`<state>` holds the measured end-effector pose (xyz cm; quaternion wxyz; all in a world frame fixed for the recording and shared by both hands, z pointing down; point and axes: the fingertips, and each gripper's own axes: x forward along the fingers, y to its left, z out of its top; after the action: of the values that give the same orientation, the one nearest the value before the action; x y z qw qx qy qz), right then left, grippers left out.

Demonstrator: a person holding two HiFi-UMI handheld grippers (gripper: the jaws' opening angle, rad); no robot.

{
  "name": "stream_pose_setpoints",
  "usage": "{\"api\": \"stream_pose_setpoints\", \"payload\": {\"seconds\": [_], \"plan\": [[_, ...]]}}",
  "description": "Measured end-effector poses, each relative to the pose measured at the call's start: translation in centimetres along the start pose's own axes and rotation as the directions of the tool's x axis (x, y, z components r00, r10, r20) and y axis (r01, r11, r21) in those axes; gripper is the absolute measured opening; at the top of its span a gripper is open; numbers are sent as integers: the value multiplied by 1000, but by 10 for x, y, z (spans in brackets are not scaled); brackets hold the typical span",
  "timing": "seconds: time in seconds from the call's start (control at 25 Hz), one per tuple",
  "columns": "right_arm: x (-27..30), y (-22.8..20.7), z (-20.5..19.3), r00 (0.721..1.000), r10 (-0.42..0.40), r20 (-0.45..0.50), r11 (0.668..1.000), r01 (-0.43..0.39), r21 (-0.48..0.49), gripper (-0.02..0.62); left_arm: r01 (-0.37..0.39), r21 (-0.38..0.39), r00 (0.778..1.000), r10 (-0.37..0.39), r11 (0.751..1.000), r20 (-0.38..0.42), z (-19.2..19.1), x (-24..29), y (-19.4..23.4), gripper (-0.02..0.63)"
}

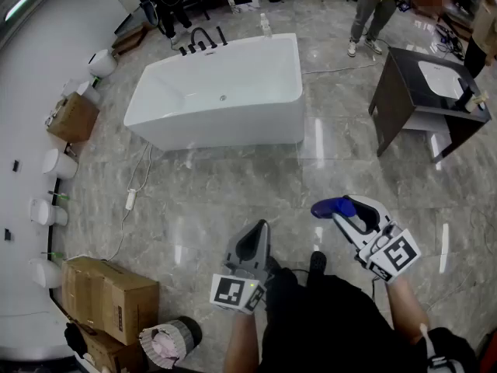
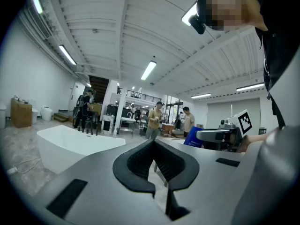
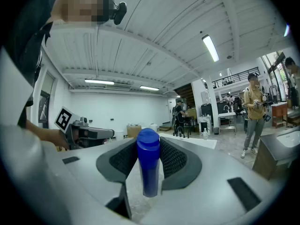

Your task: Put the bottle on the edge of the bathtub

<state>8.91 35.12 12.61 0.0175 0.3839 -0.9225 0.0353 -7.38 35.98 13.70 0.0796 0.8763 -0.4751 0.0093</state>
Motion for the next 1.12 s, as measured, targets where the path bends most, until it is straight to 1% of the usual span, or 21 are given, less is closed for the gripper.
{"api": "stream_pose_setpoints", "payload": {"seconds": [0.32,0.6,0.92,1.12], "plan": [[-4,6,0,1000,-5,0,1000,5,3,146,6,-3,1000,-6,1000,-8,-3,-3,-4,12],[-9,6,-2,1000,23,-8,999,-23,24,144,18,-9,1000,-18,1000,-18,-7,3,-14,12],[-20,-3,-8,1000,26,-8,999,-26,43,144,13,-16,999,-13,1000,-30,-14,9,-28,12],[-15,-10,-16,999,26,-22,999,-25,37,144,6,-28,999,-7,1000,-49,-23,14,-28,12]]}}
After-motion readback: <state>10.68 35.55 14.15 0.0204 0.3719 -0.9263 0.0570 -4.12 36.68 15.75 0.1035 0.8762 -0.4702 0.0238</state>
